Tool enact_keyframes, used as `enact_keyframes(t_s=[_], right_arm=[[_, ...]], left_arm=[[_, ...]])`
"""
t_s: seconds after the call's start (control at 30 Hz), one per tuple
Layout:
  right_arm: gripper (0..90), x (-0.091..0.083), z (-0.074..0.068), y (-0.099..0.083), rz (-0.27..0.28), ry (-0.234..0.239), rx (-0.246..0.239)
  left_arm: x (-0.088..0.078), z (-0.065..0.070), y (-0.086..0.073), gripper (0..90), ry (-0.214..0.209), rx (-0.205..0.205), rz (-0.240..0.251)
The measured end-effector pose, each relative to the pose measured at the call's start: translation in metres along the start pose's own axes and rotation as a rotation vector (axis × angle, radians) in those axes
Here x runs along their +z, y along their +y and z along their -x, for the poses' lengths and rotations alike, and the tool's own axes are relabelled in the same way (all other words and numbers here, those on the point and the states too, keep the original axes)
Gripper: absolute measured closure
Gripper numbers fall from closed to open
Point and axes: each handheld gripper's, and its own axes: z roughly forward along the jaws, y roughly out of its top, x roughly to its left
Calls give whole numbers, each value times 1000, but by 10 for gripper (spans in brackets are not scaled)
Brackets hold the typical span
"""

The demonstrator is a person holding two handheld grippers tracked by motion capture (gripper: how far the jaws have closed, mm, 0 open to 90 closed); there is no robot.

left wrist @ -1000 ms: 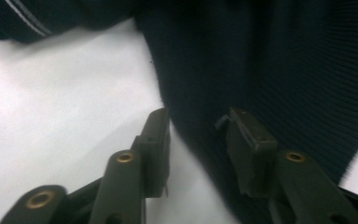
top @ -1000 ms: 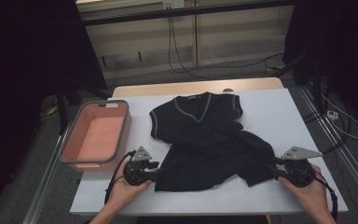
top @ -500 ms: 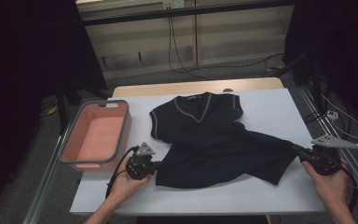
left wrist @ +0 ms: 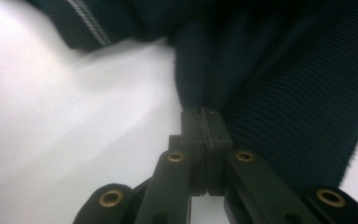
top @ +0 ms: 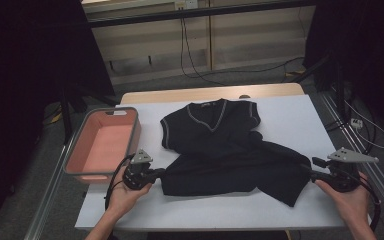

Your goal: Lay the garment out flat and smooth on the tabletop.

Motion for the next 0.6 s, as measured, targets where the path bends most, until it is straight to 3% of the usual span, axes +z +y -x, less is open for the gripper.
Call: enact_keyframes(t_s=[0.07, 0.13, 0.2, 0.27, 0.43, 0.6], right_arm=[[445, -6, -7, 2, 19, 12, -13], [391, -11, -13, 4, 37, 3, -25], [396, -17, -18, 6, 54, -4, -36], [398, -22, -23, 7, 70, 5, -46], [453, -13, -46, 5, 29, 119, -111], [540, 11, -75, 2, -71, 226, -204]], left_arm=[[3, 5, -3, 892, -9, 12, -9], [5, 11, -4, 853, 9, 39, -17], [4, 15, -2, 749, -1, 60, -6], [2, 21, -1, 704, -9, 77, 14], [4, 42, 1, 561, -35, 146, 10], [11, 61, 0, 442, -44, 182, 18]])
